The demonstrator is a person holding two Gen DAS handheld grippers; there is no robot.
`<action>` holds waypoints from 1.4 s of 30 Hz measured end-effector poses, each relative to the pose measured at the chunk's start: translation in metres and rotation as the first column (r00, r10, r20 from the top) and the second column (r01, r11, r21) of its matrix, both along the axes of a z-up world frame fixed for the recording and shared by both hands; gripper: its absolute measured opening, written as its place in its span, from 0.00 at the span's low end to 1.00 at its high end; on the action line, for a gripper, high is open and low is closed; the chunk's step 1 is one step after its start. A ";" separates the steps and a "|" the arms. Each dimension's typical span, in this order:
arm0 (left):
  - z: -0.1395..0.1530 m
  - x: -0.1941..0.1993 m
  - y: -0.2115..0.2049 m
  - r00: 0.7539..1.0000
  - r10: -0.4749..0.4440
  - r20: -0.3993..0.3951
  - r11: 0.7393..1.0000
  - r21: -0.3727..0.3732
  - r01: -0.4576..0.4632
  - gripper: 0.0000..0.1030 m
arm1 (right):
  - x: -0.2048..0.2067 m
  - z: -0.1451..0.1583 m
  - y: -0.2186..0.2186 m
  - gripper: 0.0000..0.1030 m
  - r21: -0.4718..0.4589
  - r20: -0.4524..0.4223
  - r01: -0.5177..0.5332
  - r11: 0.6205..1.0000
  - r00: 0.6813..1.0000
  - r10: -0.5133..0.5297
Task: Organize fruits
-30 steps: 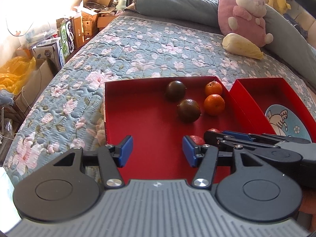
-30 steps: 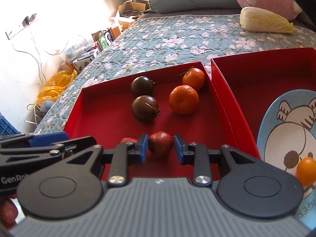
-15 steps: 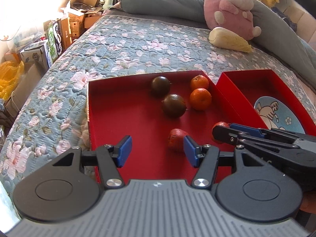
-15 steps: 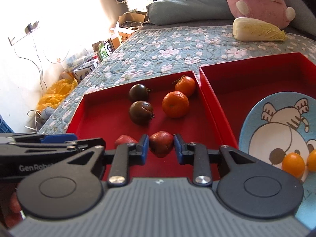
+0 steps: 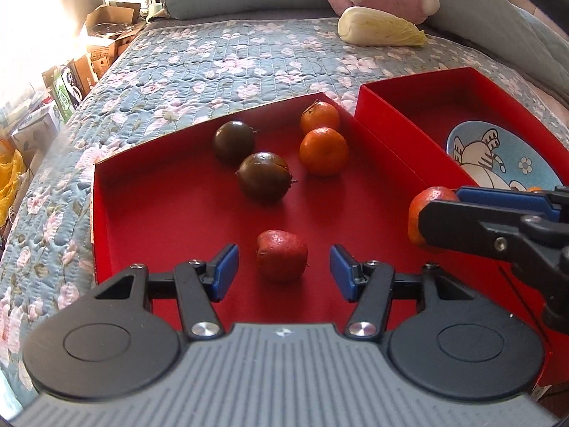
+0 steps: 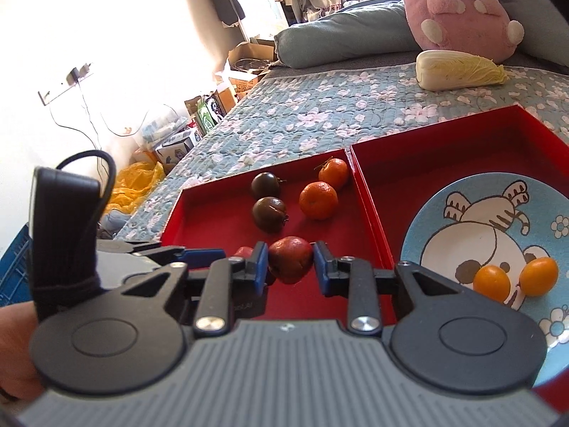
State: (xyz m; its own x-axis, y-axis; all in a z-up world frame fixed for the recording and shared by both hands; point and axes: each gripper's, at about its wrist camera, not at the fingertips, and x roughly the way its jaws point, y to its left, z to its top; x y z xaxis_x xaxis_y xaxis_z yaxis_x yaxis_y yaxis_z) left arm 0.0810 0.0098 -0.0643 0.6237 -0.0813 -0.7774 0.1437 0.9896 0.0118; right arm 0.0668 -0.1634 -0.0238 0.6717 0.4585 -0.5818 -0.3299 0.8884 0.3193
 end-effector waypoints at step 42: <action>0.002 -0.001 -0.002 0.997 0.073 0.019 0.997 0.030 -0.074 0.36 | -0.027 0.015 -0.043 0.30 0.044 0.011 -0.023 0.999 1.000 0.023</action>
State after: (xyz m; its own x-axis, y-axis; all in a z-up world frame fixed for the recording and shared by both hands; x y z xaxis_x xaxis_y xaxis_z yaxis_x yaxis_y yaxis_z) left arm 0.0804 0.0075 -0.0628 0.6409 -0.0114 -0.7676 0.0702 0.9966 0.0439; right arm 0.0393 -0.2067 -0.0085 0.6667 0.4993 -0.5533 -0.3537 0.8654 0.3548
